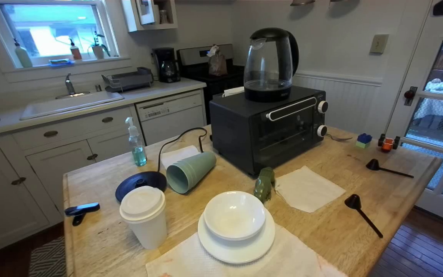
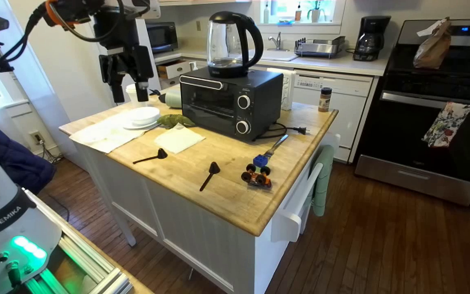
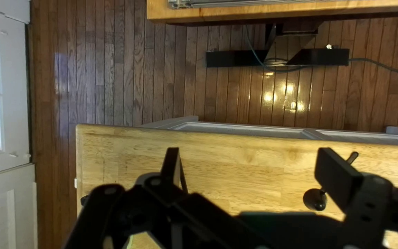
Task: Stack the two black ladles together.
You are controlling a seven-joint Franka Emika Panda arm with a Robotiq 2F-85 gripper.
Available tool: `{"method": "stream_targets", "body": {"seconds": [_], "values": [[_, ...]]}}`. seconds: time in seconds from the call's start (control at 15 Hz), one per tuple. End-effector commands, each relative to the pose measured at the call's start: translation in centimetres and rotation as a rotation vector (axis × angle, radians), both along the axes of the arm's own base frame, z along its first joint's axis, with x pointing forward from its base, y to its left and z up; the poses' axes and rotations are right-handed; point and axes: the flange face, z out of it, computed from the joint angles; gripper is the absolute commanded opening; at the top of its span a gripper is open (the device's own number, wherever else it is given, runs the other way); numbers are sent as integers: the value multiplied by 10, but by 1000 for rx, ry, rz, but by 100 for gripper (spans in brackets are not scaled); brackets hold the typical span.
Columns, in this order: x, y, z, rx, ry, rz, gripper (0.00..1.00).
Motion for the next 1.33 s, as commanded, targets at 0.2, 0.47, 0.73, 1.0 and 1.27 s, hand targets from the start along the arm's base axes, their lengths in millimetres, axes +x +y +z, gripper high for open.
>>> {"method": "stream_targets", "body": {"seconds": [0.2, 0.47, 0.73, 1.0, 1.27], "values": [[1, 54, -48, 9, -28, -201, 100], [23, 89, -70, 37, -133, -358, 100], [28, 95, -63, 16, -195, -301, 100], [30, 97, -60, 17, -214, -296, 100], [41, 96, -80, 98, -224, -385, 100]]}}
